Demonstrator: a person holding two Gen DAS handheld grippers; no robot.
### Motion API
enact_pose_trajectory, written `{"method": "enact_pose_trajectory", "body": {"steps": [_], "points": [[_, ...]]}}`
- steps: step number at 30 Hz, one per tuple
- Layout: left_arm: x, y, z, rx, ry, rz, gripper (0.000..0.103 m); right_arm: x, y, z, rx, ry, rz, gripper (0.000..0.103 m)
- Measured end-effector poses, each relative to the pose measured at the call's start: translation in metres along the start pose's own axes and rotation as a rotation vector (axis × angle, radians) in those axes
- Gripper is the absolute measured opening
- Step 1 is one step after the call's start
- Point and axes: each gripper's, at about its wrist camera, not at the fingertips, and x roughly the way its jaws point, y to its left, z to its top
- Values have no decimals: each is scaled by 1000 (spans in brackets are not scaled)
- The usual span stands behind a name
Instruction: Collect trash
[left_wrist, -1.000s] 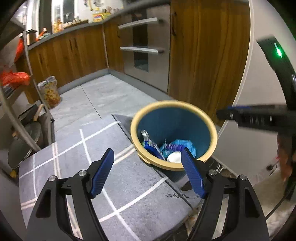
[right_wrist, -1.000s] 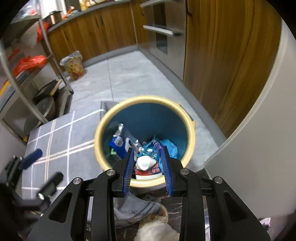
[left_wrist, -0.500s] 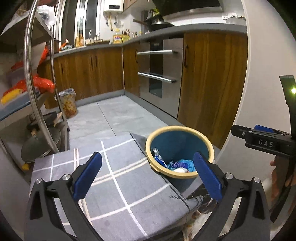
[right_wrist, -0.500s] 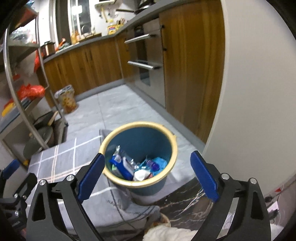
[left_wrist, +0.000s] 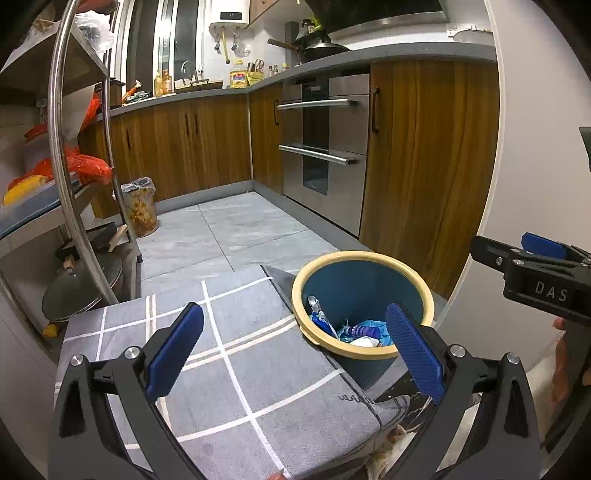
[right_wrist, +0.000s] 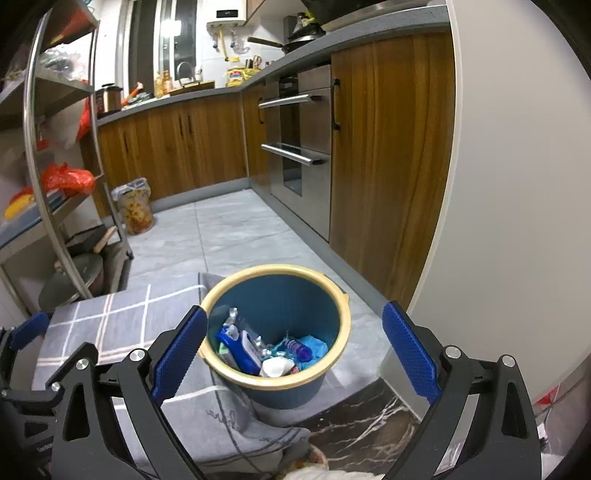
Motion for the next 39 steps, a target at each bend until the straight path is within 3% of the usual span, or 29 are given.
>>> {"method": "enact_pose_trajectory", "body": {"steps": [13, 39], "points": [[0, -6, -2, 43, -3, 9, 97, 0, -1, -1, 3, 6, -1, 95], [-1, -5, -2, 38, -2, 10, 97, 0, -1, 0, 1, 6, -2, 95]]}}
